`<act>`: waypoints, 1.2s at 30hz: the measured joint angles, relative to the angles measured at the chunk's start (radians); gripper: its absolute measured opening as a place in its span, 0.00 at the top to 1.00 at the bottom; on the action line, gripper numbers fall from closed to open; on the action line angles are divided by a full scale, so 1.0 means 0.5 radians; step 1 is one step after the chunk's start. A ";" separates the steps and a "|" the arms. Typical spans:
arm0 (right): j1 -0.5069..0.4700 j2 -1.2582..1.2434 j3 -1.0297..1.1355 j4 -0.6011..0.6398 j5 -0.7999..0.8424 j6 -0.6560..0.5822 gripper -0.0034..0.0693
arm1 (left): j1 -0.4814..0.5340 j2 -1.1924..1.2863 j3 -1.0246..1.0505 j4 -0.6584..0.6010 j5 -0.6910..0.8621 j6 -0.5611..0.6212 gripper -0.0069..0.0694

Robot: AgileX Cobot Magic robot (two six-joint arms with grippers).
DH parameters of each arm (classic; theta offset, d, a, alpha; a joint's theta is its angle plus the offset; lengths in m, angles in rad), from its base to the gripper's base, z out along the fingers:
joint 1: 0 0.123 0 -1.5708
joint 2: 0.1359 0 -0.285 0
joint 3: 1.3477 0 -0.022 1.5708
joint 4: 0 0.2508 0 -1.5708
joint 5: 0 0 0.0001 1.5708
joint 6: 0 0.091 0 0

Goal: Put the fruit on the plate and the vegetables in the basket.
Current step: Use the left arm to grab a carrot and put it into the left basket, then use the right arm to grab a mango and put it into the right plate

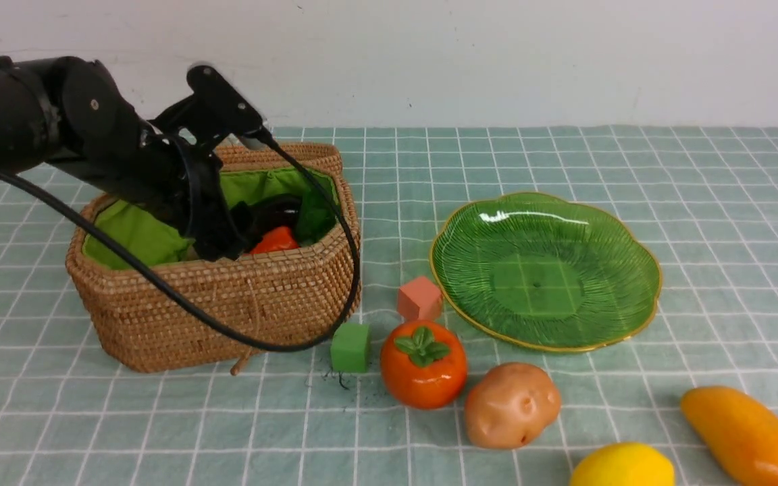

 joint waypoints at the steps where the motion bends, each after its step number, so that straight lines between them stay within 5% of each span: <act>1: 0.000 0.000 0.000 0.000 0.000 0.000 0.62 | 0.000 -0.047 0.000 -0.024 0.067 -0.037 0.05; 9: 0.000 0.000 0.000 0.000 0.000 0.000 0.62 | 0.000 -0.476 0.000 -0.055 0.395 -0.106 0.15; 15: 0.000 0.000 0.000 0.000 0.000 0.000 0.62 | 0.000 -1.067 0.052 -0.256 0.827 -0.437 0.43; 25: 0.000 0.000 0.000 0.000 0.000 0.000 0.62 | 0.000 -1.884 0.699 -0.610 1.330 -0.530 0.89; 36: 0.000 0.000 0.000 0.000 0.000 0.000 0.62 | 0.000 -2.633 1.361 -0.770 0.996 -0.670 0.93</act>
